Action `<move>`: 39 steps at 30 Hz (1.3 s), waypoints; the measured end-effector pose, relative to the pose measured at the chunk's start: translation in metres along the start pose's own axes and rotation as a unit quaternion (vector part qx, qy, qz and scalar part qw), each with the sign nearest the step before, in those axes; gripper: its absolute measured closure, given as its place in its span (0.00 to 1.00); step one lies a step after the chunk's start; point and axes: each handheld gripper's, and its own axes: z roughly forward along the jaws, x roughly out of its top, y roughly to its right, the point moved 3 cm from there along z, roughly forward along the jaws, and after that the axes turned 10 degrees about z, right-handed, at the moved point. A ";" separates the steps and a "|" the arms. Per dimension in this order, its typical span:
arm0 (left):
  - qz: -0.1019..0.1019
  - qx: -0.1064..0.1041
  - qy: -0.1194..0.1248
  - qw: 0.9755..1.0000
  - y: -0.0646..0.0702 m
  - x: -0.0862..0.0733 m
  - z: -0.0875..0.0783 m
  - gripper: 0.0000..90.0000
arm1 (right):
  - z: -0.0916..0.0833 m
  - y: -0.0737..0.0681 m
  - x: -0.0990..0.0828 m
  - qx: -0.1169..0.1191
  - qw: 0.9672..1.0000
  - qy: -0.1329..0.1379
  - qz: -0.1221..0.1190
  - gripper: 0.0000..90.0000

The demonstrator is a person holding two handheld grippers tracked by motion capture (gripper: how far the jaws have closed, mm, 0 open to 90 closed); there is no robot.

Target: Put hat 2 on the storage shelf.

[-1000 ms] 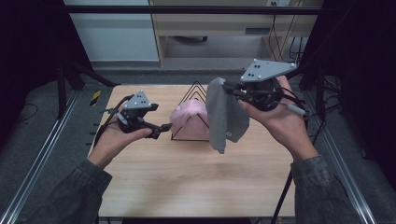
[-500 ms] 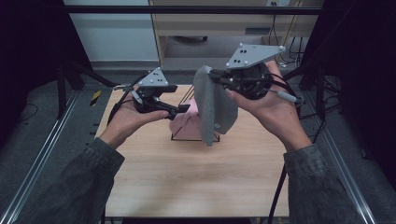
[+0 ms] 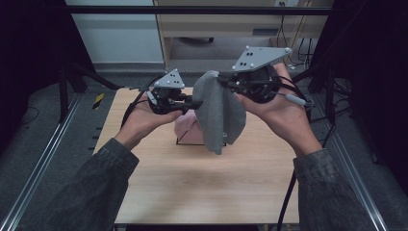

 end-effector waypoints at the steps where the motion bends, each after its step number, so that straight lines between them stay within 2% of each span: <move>1: -0.005 0.005 0.003 1.000 -0.001 0.002 -0.001 0.95 | 0.001 0.003 -0.002 -0.003 1.000 0.000 0.004 0.96; 5: 0.003 0.038 -0.009 0.999 -0.011 0.010 -0.010 0.96 | 0.002 0.018 -0.006 -0.020 1.000 0.004 0.018 0.96; 8: 0.006 0.053 -0.011 0.999 -0.019 0.018 -0.018 0.96 | 0.004 0.029 -0.006 -0.032 0.999 0.012 0.028 0.96; 15: 0.029 0.107 -0.014 0.994 -0.050 0.040 -0.025 0.96 | 0.019 0.056 0.001 -0.055 0.997 0.028 0.040 0.96; 19: 0.023 0.126 -0.002 0.992 -0.066 0.046 -0.024 0.96 | 0.031 0.069 0.007 -0.069 0.996 0.040 0.042 0.96; 24: 0.020 0.142 0.006 0.990 -0.079 0.043 -0.013 0.96 | 0.046 0.082 0.004 -0.079 0.995 0.041 0.045 0.96; 26: 0.017 0.141 0.010 0.990 -0.082 0.041 -0.008 0.96 | 0.050 0.085 0.002 -0.082 0.995 0.042 0.049 0.96; 30: 0.023 0.144 0.000 0.989 -0.086 0.034 0.000 0.96 | 0.059 0.092 -0.003 -0.085 0.994 0.037 0.054 0.96; 37: 0.017 0.148 -0.012 0.989 -0.093 0.013 0.016 0.96 | 0.082 0.095 -0.015 -0.087 0.995 0.020 0.049 0.96; 39: 0.009 0.152 -0.005 0.988 -0.096 0.008 0.020 0.96 | 0.087 0.096 -0.017 -0.086 0.995 0.019 0.050 0.96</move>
